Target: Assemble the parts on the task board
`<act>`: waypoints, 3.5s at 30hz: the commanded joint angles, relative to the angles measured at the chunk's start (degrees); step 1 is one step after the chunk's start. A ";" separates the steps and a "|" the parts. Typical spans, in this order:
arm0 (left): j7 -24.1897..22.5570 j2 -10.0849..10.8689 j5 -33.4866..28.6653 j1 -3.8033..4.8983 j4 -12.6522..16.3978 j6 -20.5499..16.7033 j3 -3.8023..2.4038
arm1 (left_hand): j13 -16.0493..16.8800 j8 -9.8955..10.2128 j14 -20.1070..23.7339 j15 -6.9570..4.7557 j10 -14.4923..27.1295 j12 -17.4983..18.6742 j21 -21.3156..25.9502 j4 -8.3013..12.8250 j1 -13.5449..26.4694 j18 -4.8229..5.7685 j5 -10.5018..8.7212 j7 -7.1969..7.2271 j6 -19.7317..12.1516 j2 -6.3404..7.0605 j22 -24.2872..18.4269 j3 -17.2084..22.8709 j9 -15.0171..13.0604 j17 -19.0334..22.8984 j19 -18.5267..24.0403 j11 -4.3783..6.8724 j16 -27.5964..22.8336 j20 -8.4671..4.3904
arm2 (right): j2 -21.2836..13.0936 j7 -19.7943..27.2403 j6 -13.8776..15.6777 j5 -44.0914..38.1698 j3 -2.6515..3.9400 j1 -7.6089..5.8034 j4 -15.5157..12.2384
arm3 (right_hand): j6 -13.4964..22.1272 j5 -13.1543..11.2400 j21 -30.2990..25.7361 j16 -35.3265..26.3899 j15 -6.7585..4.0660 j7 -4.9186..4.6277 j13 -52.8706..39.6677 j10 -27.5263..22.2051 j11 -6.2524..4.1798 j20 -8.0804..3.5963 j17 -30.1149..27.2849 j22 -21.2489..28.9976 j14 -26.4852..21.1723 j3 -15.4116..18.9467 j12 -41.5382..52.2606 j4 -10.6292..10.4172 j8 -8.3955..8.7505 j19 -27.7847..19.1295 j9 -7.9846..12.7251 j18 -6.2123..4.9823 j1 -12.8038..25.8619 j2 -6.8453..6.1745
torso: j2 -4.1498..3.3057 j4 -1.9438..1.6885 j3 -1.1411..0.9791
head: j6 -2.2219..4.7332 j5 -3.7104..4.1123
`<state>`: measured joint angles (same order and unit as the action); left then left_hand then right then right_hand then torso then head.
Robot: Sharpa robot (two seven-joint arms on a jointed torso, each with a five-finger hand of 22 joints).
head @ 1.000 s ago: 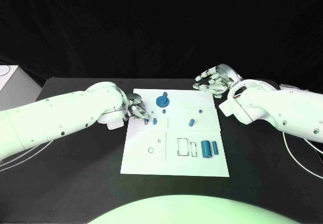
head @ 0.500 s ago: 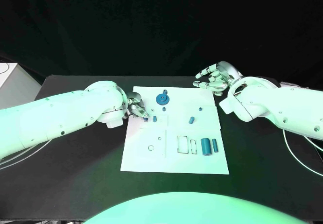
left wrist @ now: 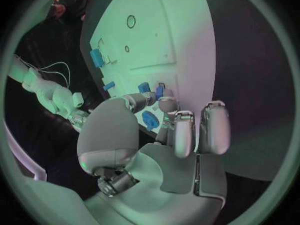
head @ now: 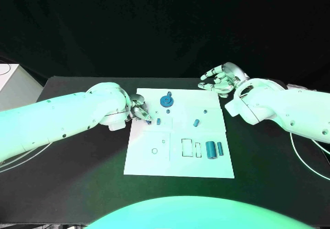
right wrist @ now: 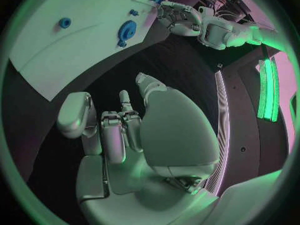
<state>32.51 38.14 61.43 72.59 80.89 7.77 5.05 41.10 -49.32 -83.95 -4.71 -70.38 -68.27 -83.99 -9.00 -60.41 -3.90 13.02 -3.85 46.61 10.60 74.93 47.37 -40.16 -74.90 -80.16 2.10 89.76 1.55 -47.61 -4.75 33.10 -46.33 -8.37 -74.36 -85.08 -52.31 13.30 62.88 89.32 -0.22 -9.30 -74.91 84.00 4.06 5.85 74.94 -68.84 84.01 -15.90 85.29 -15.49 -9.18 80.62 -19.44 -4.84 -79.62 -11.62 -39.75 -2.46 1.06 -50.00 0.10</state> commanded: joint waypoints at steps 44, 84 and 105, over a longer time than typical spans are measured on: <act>0.48 -0.69 1.13 -0.02 -0.42 3.64 -0.01 | -0.45 -0.37 -6.05 -0.59 -0.17 0.53 -0.21 8.26 0.24 0.55 0.33 2.28 2.77 -0.41 -0.02 8.80 -11.18 -15.10 -0.24 0.32 0.24 -0.18 | -0.02 0.70 -0.92 -0.66 0.01 0.10 0.03 | 0.50 0.35 -0.47 -0.42 0.31 -0.08 -11.01 1.64 0.44 -0.07 12.33 0.08 5.30 -0.20 -0.30 -0.32 0.14 -0.28 0.05 -0.82 0.68 0.04 | -0.03 -0.02 0.02 | 0.00 0.24; 0.91 -1.27 0.67 -0.02 -0.80 4.49 -0.01 | -0.88 -0.84 -6.05 -0.88 -1.12 0.54 -0.11 6.44 4.56 0.57 -0.43 2.90 3.67 1.11 0.05 6.87 -11.13 -15.10 -0.28 0.70 0.24 -0.45 | -0.20 0.70 -1.16 -0.65 0.01 0.11 -0.10 | 0.51 0.36 -0.55 -0.45 0.31 -0.08 -11.02 1.66 0.44 -0.07 12.27 0.12 5.28 -0.23 -0.28 -0.34 0.12 -0.29 0.05 -0.83 0.74 0.06 | -0.06 0.08 -0.05 | 0.00 0.62; 1.11 -1.54 0.17 -0.02 -1.49 3.63 -0.01 | -1.30 -0.79 -6.05 -1.15 -0.92 0.33 0.11 2.99 7.54 0.56 -0.87 3.25 4.45 1.71 -0.02 0.46 -10.70 -15.10 -0.30 0.96 0.24 -0.75 | -0.30 0.80 -0.94 -0.65 0.01 0.11 -0.16 | 0.51 0.36 -0.55 -0.45 0.31 -0.08 -11.02 1.66 0.44 -0.07 12.27 0.12 5.28 -0.23 -0.28 -0.34 0.12 -0.29 0.05 -0.83 0.74 0.06 | -0.07 0.03 0.00 | 0.00 0.72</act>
<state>33.43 36.74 62.22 72.62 79.36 10.88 5.01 39.88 -50.11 -83.95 -5.52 -71.36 -68.03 -83.99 -6.08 -53.34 -3.89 12.52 -0.60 50.72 12.24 74.92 48.01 -51.09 -74.90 -80.57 2.81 89.75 1.13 -47.89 -4.66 32.76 -46.44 -8.37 -74.28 -85.13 -52.31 13.30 62.62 89.10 -0.22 -9.30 -74.95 84.00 4.06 5.85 74.90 -68.79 84.01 -16.06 85.29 -15.64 -9.18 80.62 -19.45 -4.84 -79.39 -11.38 -39.84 -2.42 1.05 -50.01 0.81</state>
